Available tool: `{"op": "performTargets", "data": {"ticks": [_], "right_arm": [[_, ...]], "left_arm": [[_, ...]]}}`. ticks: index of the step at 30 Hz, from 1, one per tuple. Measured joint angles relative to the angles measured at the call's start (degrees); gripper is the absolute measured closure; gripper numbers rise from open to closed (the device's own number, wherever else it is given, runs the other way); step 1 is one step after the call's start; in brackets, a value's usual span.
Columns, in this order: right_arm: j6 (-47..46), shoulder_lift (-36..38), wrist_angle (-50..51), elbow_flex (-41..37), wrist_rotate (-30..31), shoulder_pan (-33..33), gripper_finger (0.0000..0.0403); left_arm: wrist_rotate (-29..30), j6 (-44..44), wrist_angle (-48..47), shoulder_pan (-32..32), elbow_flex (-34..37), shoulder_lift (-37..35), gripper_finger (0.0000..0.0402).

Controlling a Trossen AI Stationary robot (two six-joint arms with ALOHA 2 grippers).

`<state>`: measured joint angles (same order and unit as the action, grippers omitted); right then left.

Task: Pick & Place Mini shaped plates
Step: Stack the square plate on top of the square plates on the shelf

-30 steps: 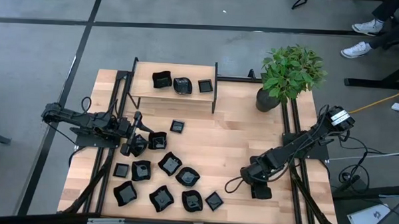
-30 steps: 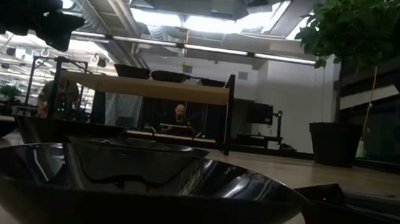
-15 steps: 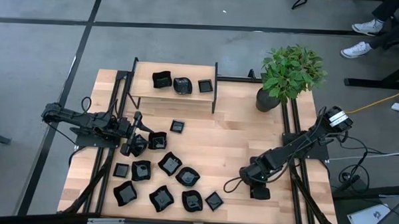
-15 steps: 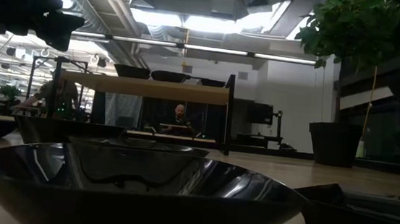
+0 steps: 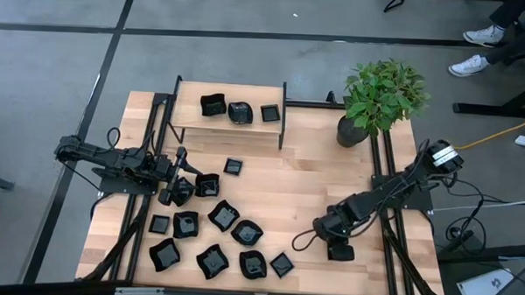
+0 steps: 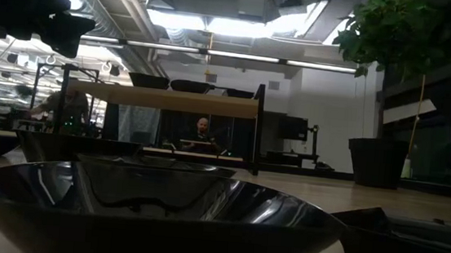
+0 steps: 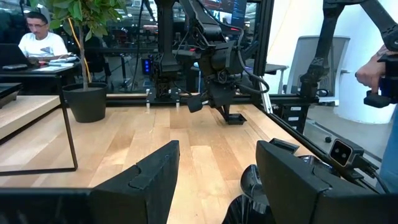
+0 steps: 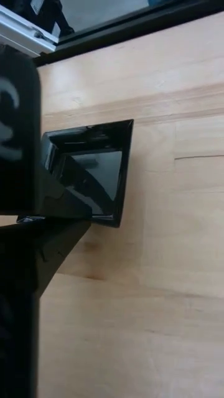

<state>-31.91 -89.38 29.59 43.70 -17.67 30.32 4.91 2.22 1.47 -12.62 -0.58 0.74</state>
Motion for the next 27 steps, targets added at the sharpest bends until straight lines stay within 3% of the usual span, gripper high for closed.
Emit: {"op": "performTargets", "data": {"ticks": [27], "right_arm": [[8.7, 3.0, 0.4, 1.6, -1.9, -9.5, 0.0402]], "left_arm": [[0.0, 0.0, 0.0, 0.0, 0.0, 0.0, 0.0194]]}}
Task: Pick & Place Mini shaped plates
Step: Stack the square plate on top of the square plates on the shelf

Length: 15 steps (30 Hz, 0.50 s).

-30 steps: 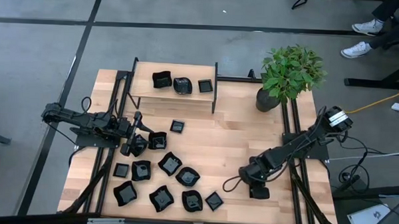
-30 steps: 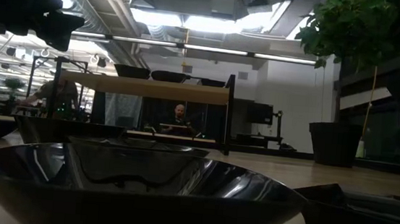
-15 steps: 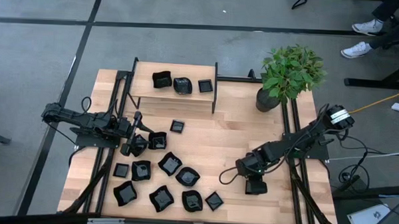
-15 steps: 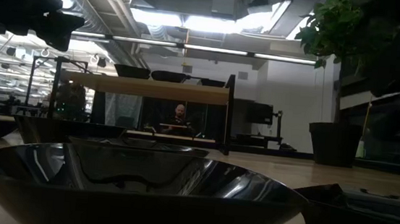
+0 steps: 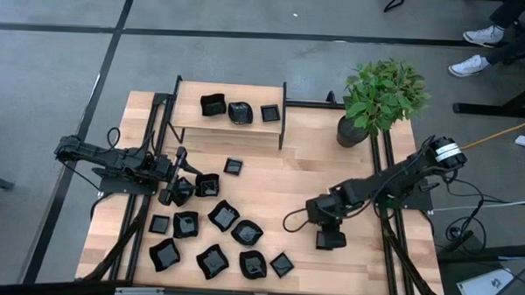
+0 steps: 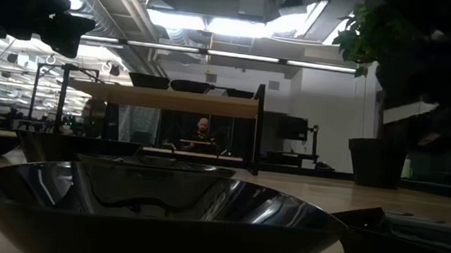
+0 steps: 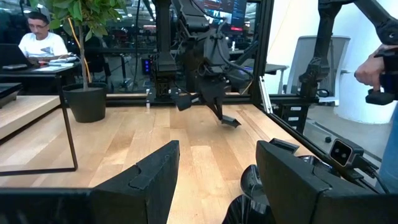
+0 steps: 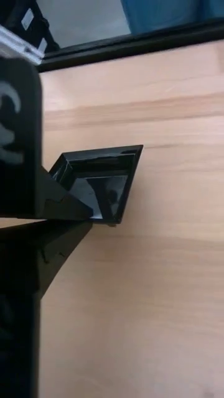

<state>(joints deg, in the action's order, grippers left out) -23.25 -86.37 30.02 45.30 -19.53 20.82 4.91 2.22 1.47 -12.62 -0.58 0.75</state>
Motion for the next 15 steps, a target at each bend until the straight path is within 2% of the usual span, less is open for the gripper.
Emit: {"op": "performTargets", "data": {"ticks": [15], "right_arm": [[6.8, 0.0, 0.0, 9.4, 2.4, -6.6, 0.0402]], "left_arm": [[0.0, 0.0, 0.0, 0.0, 0.0, 0.0, 0.0194]]}}
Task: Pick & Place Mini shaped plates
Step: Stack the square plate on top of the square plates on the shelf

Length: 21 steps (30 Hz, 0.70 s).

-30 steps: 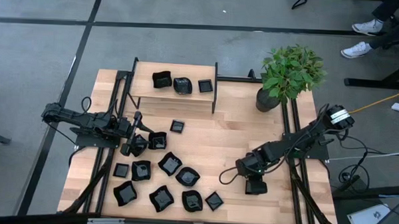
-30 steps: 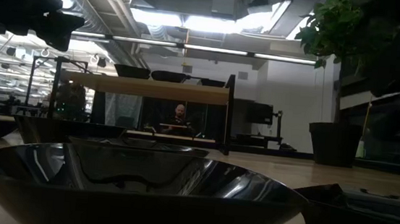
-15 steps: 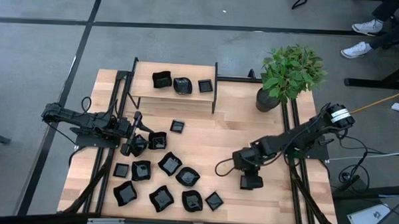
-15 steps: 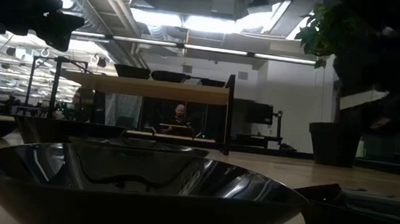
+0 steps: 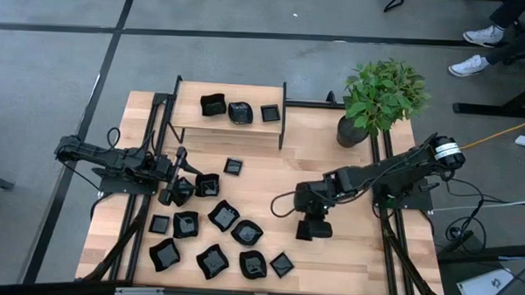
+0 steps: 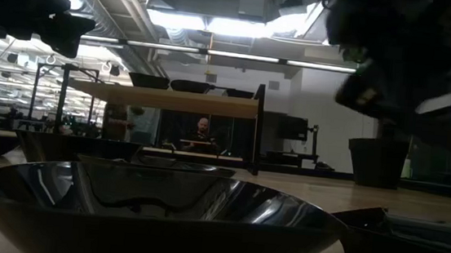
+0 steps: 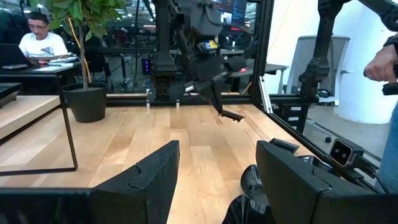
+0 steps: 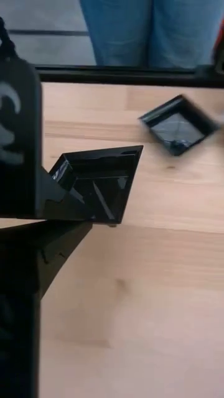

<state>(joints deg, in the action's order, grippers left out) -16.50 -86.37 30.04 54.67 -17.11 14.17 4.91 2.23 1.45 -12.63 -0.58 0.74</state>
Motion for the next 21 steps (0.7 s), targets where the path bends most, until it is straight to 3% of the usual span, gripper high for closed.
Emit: {"op": "performTargets", "data": {"ticks": [21], "right_arm": [[1.8, 0.0, 0.0, 13.8, 2.6, -8.6, 0.0402]], "left_arm": [[0.0, 0.0, 0.0, 0.0, 0.0, 0.0, 0.0194]]}}
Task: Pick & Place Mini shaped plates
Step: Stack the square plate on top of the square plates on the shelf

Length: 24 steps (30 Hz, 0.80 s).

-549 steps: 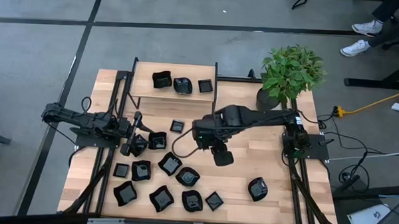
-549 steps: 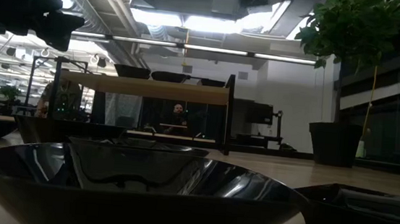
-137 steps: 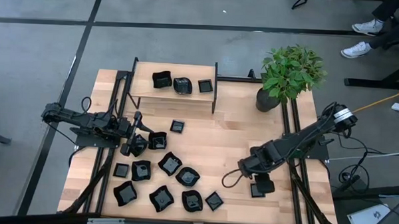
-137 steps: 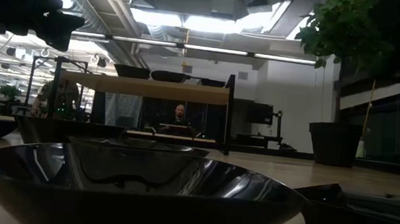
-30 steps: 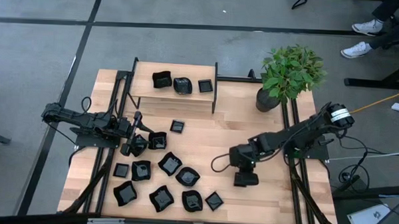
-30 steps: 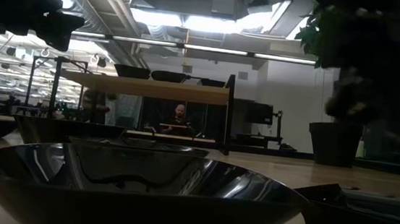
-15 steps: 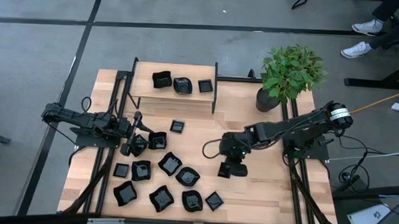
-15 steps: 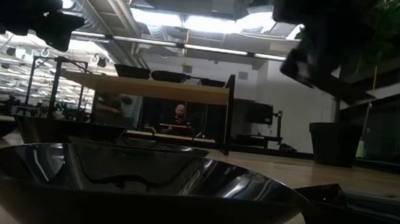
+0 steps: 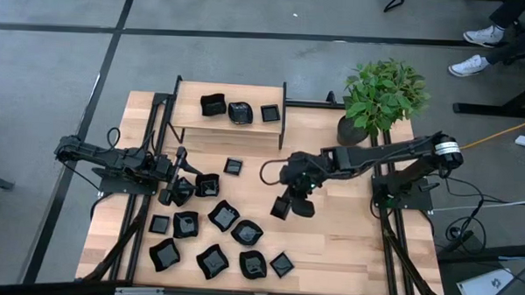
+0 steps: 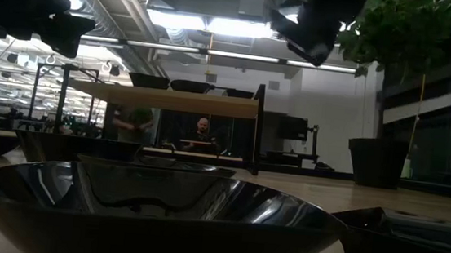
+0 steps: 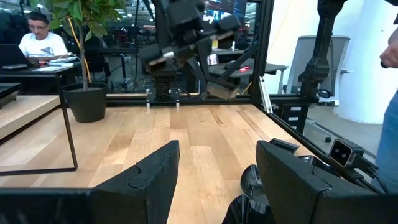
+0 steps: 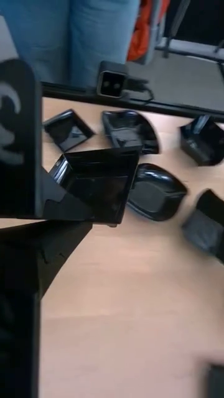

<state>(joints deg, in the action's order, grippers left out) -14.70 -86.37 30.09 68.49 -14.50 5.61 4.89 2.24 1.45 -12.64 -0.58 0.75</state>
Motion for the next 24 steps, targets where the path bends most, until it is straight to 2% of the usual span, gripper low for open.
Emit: {"op": "performTargets", "data": {"ticks": [10, 24], "right_arm": [[1.4, 0.0, -0.1, 5.1, 3.1, -3.6, 0.0402], [-3.2, 0.0, -3.3, 6.5, 13.7, -7.2, 0.0401]], "left_arm": [[0.0, 0.0, 0.0, 0.0, 0.0, 0.0, 0.0194], [0.0, 0.0, 0.0, 0.0, 0.0, 0.0, 0.0194]]}}
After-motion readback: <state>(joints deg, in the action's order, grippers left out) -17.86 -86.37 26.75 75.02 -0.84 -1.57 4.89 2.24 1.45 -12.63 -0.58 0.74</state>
